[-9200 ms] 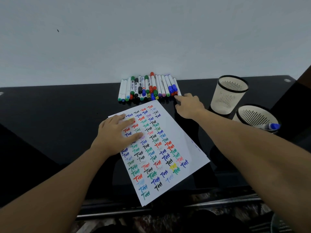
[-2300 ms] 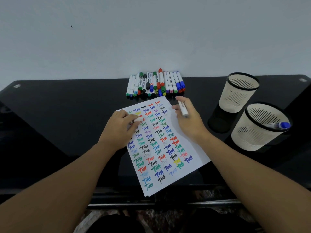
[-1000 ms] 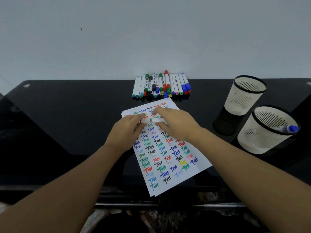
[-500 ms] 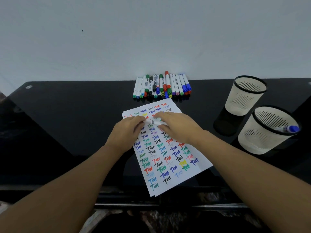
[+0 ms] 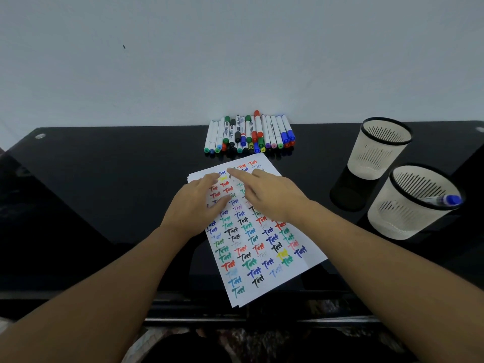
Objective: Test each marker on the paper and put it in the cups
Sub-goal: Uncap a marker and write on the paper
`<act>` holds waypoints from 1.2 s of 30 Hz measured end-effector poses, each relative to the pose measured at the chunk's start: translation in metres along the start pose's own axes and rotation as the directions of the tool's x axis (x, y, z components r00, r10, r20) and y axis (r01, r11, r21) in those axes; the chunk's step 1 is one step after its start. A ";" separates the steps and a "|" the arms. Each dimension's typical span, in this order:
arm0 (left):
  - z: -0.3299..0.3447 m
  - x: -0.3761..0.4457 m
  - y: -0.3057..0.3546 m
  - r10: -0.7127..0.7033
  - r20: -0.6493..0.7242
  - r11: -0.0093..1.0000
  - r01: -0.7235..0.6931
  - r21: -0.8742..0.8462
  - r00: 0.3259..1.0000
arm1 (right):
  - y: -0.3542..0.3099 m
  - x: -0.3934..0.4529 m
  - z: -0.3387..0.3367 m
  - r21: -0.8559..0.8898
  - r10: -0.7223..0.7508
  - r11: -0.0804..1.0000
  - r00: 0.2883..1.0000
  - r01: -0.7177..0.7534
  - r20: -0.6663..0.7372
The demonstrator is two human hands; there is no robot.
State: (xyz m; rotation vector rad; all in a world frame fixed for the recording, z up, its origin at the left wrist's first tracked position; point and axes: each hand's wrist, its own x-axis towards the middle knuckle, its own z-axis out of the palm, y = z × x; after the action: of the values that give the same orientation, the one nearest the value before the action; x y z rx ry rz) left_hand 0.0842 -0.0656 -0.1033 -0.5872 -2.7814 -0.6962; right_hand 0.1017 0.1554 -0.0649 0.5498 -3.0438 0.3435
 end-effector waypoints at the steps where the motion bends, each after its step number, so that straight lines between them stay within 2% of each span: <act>1: 0.001 0.001 -0.001 -0.009 0.021 1.000 0.009 0.019 1.000 | 0.000 -0.001 -0.002 0.031 0.016 0.999 1.000 -0.016 0.003; 11: 0.003 0.002 -0.004 -0.001 0.054 1.000 0.001 0.006 0.999 | 0.001 -0.012 -0.006 0.227 0.105 0.968 0.994 -0.104 0.009; 15: 0.002 0.003 -0.004 0.010 0.070 1.000 -0.011 0.011 0.998 | 0.005 -0.015 -0.007 0.345 0.166 0.925 0.986 -0.157 0.003; 19: 0.000 0.005 -0.004 -0.014 0.153 0.999 0.009 0.035 0.988 | 0.010 -0.023 -0.015 0.560 0.226 0.803 0.974 -0.205 0.032; 23: -0.004 0.009 0.000 -0.024 0.249 0.986 -0.019 0.167 0.968 | 0.011 -0.033 -0.027 0.643 0.341 0.703 0.938 -0.302 0.067; 25: -0.004 0.008 0.001 -0.030 0.262 0.977 -0.027 0.211 0.965 | 0.011 -0.035 -0.031 0.703 0.393 0.623 0.914 -0.344 0.099; 28: 0.000 0.003 0.009 -0.041 0.237 0.976 -0.012 0.217 0.971 | 0.011 -0.038 -0.034 0.761 0.390 0.511 0.896 -0.400 0.209; 32: 0.007 -0.013 0.021 -0.086 0.359 0.973 0.002 0.230 0.929 | 0.012 -0.046 -0.036 0.805 0.397 0.455 0.896 -0.380 0.199; 36: 0.009 -0.016 0.020 -0.087 0.368 0.970 -0.005 0.243 0.926 | 0.014 -0.056 -0.034 0.791 0.453 0.463 0.874 -0.401 0.177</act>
State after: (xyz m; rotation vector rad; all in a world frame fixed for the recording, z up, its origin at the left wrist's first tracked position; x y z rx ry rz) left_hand 0.1065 -0.0501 -0.1075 -0.6744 -3.1750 -0.2622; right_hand 0.1493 0.1950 -0.0383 -0.2946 -2.7230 1.7962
